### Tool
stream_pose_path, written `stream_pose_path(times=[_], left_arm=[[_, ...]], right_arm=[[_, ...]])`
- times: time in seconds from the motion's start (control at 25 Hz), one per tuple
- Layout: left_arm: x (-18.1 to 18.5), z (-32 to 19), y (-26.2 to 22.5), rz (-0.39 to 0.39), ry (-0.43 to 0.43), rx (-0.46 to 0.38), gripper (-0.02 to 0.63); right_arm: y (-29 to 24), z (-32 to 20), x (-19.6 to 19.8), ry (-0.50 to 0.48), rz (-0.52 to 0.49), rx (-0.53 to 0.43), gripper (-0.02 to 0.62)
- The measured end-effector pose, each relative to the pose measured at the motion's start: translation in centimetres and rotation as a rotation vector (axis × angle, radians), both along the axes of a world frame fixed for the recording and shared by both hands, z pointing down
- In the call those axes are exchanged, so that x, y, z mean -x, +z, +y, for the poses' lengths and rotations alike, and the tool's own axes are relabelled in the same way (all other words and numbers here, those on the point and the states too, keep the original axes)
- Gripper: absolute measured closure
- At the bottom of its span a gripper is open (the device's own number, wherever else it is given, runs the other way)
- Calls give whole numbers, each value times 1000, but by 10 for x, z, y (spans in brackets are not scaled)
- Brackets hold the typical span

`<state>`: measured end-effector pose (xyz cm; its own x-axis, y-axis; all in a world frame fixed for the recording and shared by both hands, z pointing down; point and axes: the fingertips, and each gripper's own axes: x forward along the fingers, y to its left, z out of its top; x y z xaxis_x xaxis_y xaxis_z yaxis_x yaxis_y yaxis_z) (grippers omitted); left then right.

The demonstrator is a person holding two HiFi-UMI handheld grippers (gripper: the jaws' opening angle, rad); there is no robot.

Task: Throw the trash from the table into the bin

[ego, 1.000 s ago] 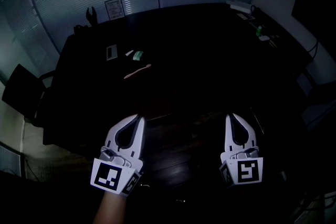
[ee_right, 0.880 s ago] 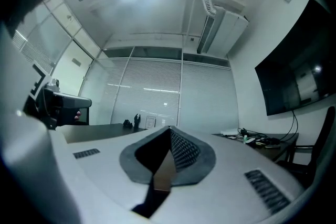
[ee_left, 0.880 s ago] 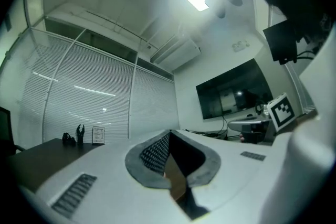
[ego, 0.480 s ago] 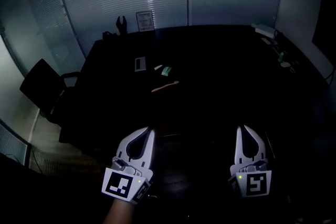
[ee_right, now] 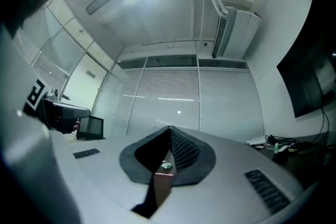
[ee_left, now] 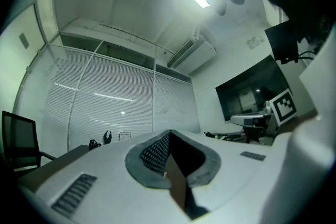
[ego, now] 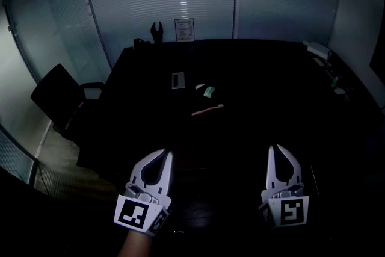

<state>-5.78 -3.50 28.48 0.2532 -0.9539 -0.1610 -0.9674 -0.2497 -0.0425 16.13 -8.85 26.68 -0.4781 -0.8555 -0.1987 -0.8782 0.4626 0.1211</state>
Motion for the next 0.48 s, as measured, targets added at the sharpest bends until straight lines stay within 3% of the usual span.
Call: stream_pose_path(times=[0.48], left_arm=[[103,-35,-5,-9,-42,-9,606]], right_arm=[[-9,-45,108,-40,0,-4,591]])
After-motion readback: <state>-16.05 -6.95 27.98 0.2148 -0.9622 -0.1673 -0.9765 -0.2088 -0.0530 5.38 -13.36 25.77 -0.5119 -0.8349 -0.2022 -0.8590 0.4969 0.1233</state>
